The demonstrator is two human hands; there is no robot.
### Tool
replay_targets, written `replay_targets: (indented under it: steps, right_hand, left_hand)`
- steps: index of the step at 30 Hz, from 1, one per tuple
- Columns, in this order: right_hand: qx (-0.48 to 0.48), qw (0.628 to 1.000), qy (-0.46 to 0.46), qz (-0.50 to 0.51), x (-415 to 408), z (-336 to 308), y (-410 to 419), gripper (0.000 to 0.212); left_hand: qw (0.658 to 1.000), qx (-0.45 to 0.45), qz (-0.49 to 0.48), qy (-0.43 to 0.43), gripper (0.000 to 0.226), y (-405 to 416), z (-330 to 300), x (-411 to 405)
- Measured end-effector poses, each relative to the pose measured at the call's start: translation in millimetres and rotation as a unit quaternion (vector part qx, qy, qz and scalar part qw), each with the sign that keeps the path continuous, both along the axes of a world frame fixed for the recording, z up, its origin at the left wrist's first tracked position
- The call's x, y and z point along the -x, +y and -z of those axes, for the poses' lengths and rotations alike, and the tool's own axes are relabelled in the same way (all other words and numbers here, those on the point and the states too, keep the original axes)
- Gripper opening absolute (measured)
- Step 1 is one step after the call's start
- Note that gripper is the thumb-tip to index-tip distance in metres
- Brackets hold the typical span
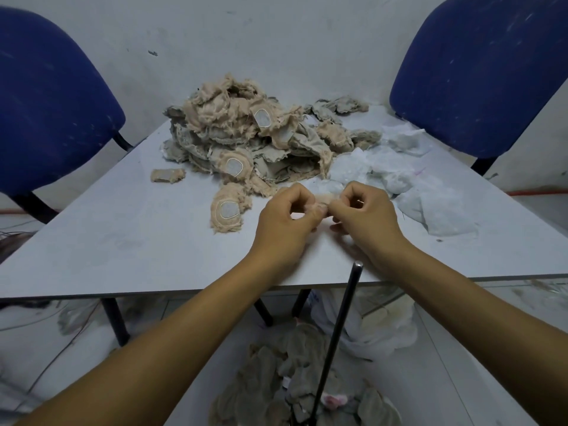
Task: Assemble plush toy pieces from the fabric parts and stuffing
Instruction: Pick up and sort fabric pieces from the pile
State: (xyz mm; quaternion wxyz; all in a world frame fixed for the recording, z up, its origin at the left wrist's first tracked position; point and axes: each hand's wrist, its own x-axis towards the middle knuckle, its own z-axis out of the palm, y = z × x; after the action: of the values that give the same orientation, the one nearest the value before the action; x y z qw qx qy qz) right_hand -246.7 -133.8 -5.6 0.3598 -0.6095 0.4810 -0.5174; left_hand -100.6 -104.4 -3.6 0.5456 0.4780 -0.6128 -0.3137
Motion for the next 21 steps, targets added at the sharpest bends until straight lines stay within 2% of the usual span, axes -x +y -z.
replay_targets:
  steps: [3, 7, 9, 12, 14, 16, 18, 19, 21]
  right_hand:
    - [0.016, 1.0, -0.004, -0.006, 1.8, 0.7, 0.1, 0.025]
    - [0.031, 0.998, 0.009, -0.051, 3.2, -0.9, 3.4, 0.015]
    - [0.04, 0.996, 0.029, -0.077, 5.0, -3.2, 5.9, 0.014]
    - [0.004, 0.988, -0.039, -0.146, 7.8, -6.5, 8.4, 0.027]
    - [-0.016, 0.988, -0.08, -0.129, 9.9, -6.7, 5.9, 0.039]
    - [-0.024, 0.99, -0.091, -0.103, 10.2, -5.8, 4.4, 0.039]
    - [-0.023, 0.991, -0.081, -0.101, 8.7, -4.8, 3.4, 0.038]
    - [-0.02, 0.992, -0.064, -0.102, 8.5, -3.7, 3.1, 0.038]
    - [-0.012, 0.994, -0.027, -0.103, 7.8, -2.5, 3.6, 0.038]
  left_hand:
    - [0.999, 0.002, 0.025, -0.043, 0.027, 2.3, -2.1, 1.0]
    - [0.988, -0.103, 0.098, 0.058, 0.016, 0.5, -8.8, -2.3]
    - [0.981, -0.128, 0.096, 0.106, 0.014, -1.4, -10.3, -4.1]
    - [0.978, -0.123, 0.041, 0.161, 0.026, -0.4, -10.7, -7.6]
    - [0.971, -0.132, 0.101, 0.17, 0.031, -0.4, -11.6, -13.1]
    - [0.944, -0.161, 0.246, 0.147, 0.038, 1.7, -17.6, -21.4]
    - [0.937, -0.173, 0.286, 0.099, 0.047, 2.7, -23.1, -29.0]
    - [0.957, -0.151, 0.241, 0.052, 0.044, 3.1, -23.1, -31.6]
    - [0.992, -0.047, 0.057, -0.098, 0.031, 5.0, -19.4, -38.0]
